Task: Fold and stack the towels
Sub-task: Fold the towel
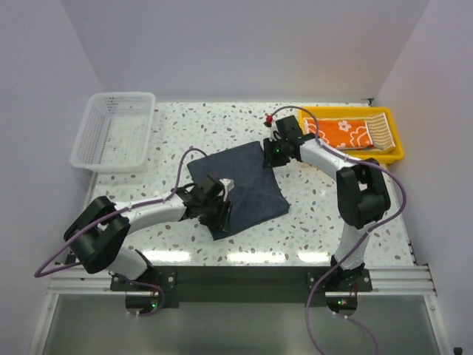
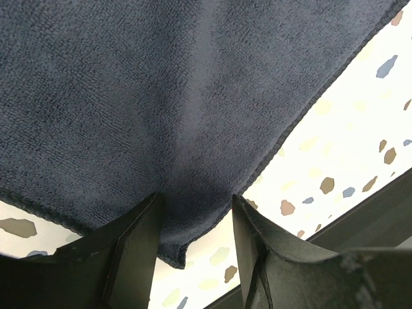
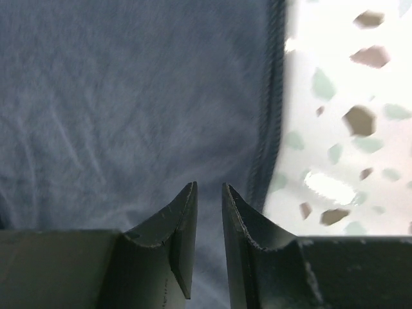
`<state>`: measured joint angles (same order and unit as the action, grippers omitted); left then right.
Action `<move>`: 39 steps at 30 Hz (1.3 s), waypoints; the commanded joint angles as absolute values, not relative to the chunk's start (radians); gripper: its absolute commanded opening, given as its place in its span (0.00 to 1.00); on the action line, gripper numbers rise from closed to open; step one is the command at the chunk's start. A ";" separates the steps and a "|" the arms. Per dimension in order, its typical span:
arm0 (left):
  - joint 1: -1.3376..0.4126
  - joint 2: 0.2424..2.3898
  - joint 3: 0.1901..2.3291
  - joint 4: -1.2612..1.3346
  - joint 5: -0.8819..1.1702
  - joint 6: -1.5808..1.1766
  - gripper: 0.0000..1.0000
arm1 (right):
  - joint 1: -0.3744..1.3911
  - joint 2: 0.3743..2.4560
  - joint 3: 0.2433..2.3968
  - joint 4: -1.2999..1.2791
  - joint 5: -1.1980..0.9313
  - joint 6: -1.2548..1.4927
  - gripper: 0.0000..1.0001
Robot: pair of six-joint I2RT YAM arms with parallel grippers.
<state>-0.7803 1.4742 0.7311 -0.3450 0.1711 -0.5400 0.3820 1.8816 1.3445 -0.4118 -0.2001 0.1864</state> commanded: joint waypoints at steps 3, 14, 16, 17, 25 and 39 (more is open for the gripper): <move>-0.784 1.494 0.723 -0.399 0.140 -0.549 0.53 | 0.400 1.833 1.240 -0.420 -0.184 0.261 0.26; -0.784 1.467 0.646 -0.403 0.152 -0.560 0.54 | 0.339 1.865 1.155 -0.417 -0.058 0.296 0.23; -0.784 1.453 0.638 -0.403 0.147 -0.569 0.55 | 0.327 1.853 1.140 -0.420 -0.038 0.308 0.23; -0.784 1.447 0.635 -0.402 0.143 -0.569 0.56 | 0.318 1.847 1.135 -0.423 -0.026 0.311 0.23; -0.784 1.390 0.733 -0.422 0.120 -0.549 0.71 | 0.322 1.692 1.193 -0.482 -0.152 0.226 0.33; -0.761 1.341 0.824 -0.450 -0.107 -0.612 0.66 | 0.549 1.525 0.968 -0.608 -0.034 0.305 0.30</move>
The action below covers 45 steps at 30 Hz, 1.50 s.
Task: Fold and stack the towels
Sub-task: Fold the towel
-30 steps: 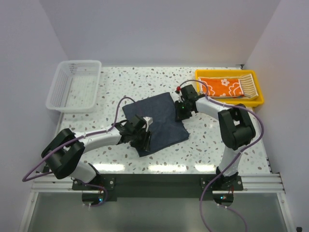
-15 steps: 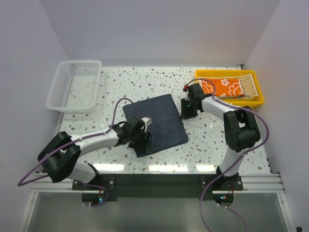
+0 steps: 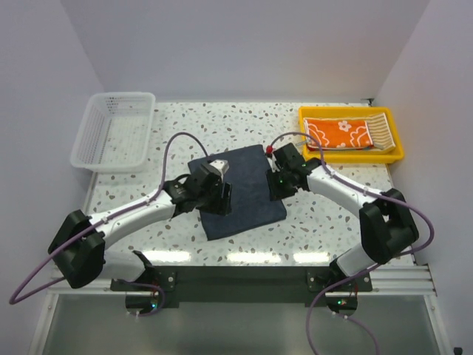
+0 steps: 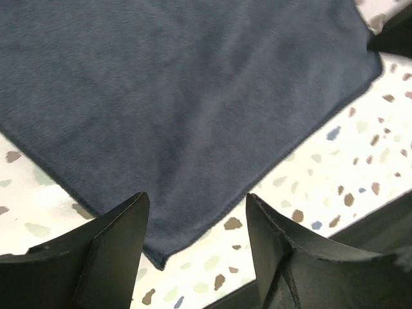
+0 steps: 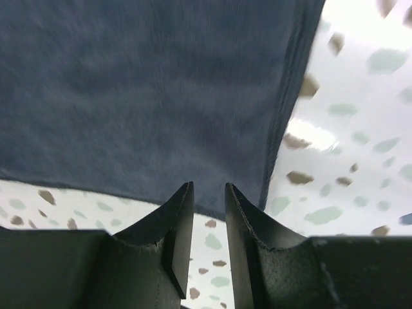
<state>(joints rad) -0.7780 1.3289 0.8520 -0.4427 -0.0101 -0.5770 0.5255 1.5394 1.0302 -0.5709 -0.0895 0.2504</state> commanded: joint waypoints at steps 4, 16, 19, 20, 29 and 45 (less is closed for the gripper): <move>-0.736 1.388 0.772 -0.364 -0.120 -0.633 0.60 | 0.584 1.539 0.879 -0.555 0.003 0.341 0.28; -0.735 1.335 0.658 -0.385 -0.104 -0.689 0.61 | 0.683 1.470 0.756 -0.653 0.009 0.465 0.25; -0.733 1.289 0.682 -0.417 -0.117 -0.680 0.65 | 0.690 1.425 0.768 -0.689 -0.021 0.463 0.27; -0.729 1.279 0.695 -0.425 -0.129 -0.669 0.69 | 0.690 1.393 0.785 -0.705 -0.047 0.456 0.28; -0.496 1.369 0.963 -0.443 -0.120 -0.172 0.92 | 0.567 1.561 1.308 -0.868 -0.024 0.059 0.49; -0.253 1.853 1.390 -0.495 0.172 0.340 0.88 | 0.374 2.132 2.026 -0.936 -0.319 -0.563 0.63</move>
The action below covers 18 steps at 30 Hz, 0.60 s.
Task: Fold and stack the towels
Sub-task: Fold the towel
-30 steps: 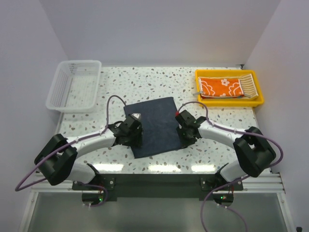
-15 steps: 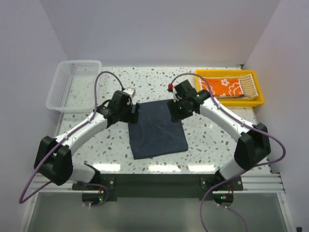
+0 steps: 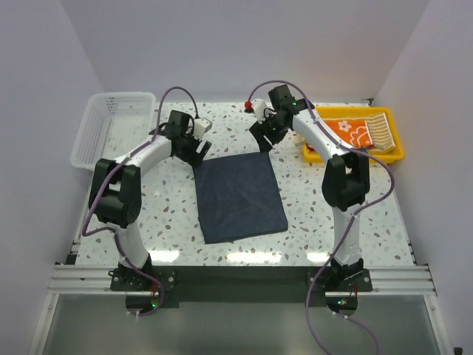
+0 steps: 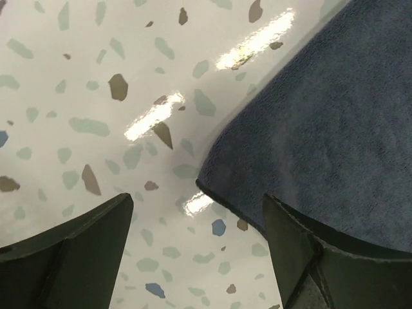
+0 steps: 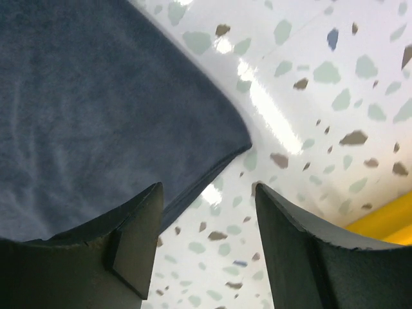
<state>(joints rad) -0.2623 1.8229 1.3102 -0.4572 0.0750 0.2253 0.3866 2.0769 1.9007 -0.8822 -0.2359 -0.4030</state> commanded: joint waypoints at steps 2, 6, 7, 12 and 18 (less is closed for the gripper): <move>-0.247 1.887 1.402 -0.505 0.190 0.357 0.85 | 0.373 2.216 2.081 -0.972 -0.319 -0.604 0.62; -0.244 1.943 1.443 -0.541 0.187 0.387 0.82 | 0.371 2.338 2.224 -1.020 -0.313 -0.644 0.60; -0.244 1.954 1.459 -0.548 0.186 0.391 0.79 | 0.371 2.356 2.242 -1.037 -0.310 -0.647 0.60; -0.241 2.019 1.517 -0.606 0.201 0.414 0.71 | 0.367 2.419 2.267 -1.032 -0.296 -0.667 0.57; -0.239 2.052 1.516 -0.612 0.224 0.416 0.54 | 0.364 2.444 2.237 -1.012 -0.310 -0.670 0.51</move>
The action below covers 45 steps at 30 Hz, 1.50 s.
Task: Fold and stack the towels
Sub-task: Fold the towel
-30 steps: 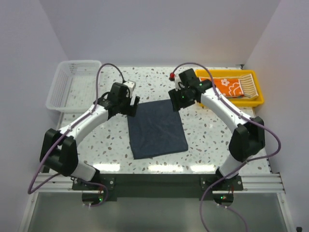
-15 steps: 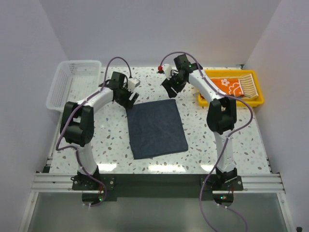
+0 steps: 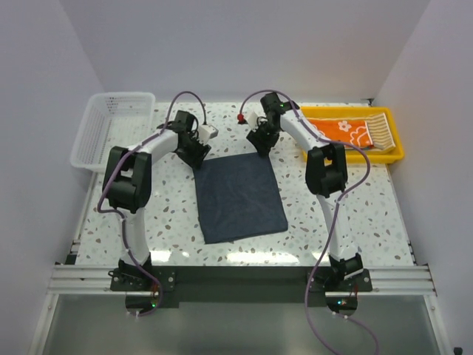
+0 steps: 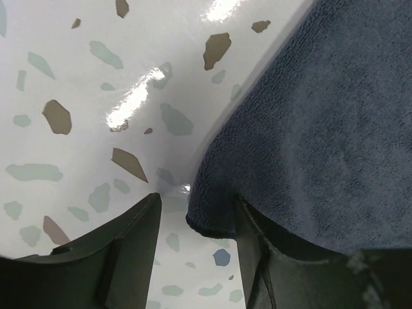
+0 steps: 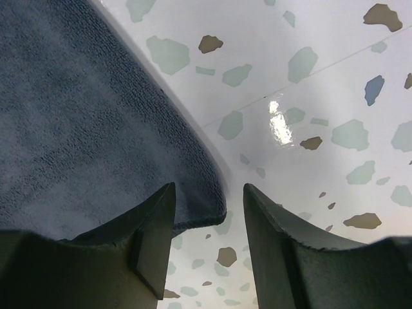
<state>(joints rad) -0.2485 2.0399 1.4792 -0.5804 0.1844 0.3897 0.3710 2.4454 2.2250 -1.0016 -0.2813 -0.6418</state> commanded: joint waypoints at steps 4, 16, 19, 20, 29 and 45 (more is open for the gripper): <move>-0.238 2.078 1.509 -0.611 0.218 0.417 0.53 | 0.353 2.476 2.240 -1.011 -0.314 -0.670 0.44; -0.229 2.103 1.499 -0.607 0.212 0.430 0.25 | 0.344 2.488 2.233 -1.032 -0.308 -0.687 0.05; -0.221 2.114 1.509 -0.601 0.213 0.433 0.14 | 0.341 2.473 2.229 -1.023 -0.293 -0.686 0.00; -0.221 2.117 1.517 -0.603 0.213 0.434 0.13 | 0.339 2.465 2.221 -1.022 -0.290 -0.686 0.00; -0.221 2.040 1.542 -0.543 0.192 0.462 0.00 | 0.337 2.335 2.163 -0.913 -0.215 -0.621 0.00; -0.235 1.718 1.301 -0.382 0.115 0.321 0.00 | 0.374 1.978 1.853 -0.730 -0.170 -0.525 0.00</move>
<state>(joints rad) -0.2363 1.8122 1.3655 -0.4393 0.1703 0.3748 0.3607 2.0766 1.9205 -0.7914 -0.1997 -0.5587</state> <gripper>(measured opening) 0.027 0.018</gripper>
